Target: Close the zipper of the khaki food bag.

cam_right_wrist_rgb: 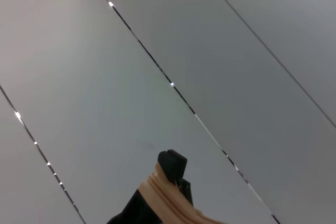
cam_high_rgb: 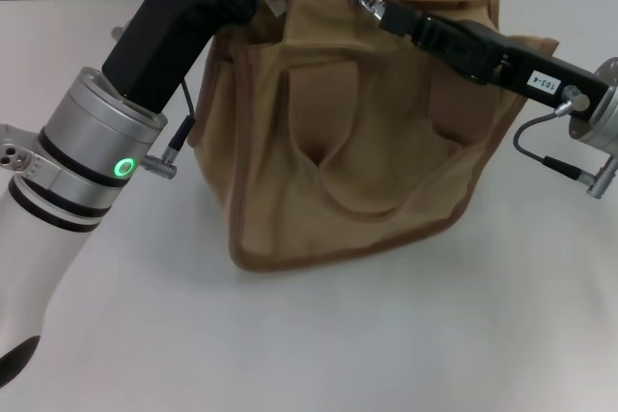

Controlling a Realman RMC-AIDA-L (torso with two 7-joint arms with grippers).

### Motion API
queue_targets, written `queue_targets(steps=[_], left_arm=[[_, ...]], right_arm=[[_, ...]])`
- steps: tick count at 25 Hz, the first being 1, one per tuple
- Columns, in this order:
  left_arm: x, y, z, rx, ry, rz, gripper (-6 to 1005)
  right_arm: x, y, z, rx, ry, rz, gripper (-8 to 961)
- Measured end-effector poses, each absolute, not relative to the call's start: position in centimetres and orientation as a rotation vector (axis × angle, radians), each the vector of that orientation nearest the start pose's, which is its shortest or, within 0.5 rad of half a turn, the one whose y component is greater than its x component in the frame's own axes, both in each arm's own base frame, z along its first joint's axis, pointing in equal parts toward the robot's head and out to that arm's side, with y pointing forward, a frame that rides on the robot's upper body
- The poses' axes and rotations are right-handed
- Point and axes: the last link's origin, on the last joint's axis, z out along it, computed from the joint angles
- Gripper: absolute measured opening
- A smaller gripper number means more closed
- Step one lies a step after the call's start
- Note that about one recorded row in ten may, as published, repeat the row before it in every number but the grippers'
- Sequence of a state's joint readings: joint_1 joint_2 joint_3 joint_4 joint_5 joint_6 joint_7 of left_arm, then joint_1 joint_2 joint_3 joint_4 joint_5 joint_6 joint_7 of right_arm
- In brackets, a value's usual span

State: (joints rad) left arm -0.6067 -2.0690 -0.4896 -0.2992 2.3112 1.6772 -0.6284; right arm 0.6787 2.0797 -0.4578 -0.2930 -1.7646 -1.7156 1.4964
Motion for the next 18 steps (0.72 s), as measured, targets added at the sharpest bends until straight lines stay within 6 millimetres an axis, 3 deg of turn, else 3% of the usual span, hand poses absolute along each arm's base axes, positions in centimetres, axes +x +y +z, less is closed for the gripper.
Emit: queue_targets(steps=[9,18], left_arm=[[-17.7,32.1,-2.4,-1.867,-0.4,-1.733,168],[-18.4,32.3,-1.9,-1.831,-0.401,-1.718,172]], right_arm=[[20.8,34.3,0.1,-2.459,0.974,1.511,2],[23.0,34.0,2.1,-2.343,1.006,1.492,19]])
